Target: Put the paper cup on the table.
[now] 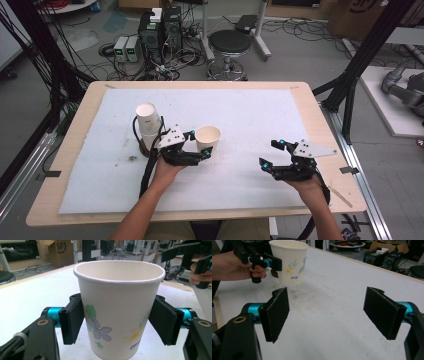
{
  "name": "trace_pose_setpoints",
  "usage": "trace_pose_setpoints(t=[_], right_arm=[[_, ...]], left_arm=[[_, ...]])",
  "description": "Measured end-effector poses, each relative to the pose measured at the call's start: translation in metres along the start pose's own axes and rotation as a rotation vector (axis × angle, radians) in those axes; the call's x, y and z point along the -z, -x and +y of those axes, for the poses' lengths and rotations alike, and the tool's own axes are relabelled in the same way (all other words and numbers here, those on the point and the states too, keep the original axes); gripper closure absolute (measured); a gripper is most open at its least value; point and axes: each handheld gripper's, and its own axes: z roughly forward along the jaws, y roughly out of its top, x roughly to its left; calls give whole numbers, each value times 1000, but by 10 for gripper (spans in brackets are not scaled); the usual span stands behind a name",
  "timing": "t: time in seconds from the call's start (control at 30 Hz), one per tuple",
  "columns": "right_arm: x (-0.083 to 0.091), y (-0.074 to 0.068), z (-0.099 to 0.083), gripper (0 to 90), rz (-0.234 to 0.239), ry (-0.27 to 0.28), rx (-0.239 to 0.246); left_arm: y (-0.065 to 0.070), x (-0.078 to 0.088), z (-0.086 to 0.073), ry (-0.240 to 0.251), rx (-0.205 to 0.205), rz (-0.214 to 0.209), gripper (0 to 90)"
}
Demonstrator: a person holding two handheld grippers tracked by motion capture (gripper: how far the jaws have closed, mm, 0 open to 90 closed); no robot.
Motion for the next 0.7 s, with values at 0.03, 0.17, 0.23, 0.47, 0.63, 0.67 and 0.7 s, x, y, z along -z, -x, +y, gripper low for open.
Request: trace_pose_setpoints(t=[0.03, 0.17, 0.23, 0.47, 0.63, 0.67, 0.7], right_arm=[[0, 0, 0, 212, 1, 0, 1], [0, 0, 0, 212, 1, 1, -2], [1, 0, -1, 212, 0, 3, 1], [0, -1, 0, 212, 2, 2, 1], [0, -1, 0, 212, 5, -1, -3], [0, -1, 0, 212, 6, -1, -5], [0, -1, 0, 212, 7, -1, -4]], left_arm=[[-1, -2, -2, -17, -3, 3, 310], [0, -9, -7, -93, -20, 25, 310], [0, -11, -10, -134, -22, 38, 311], [0, -14, -14, -236, -36, 58, 312], [1, -11, -13, -275, -58, 68, 315], [2, -10, -13, -281, -58, 72, 315], [2, -8, -14, -284, -60, 74, 316]])
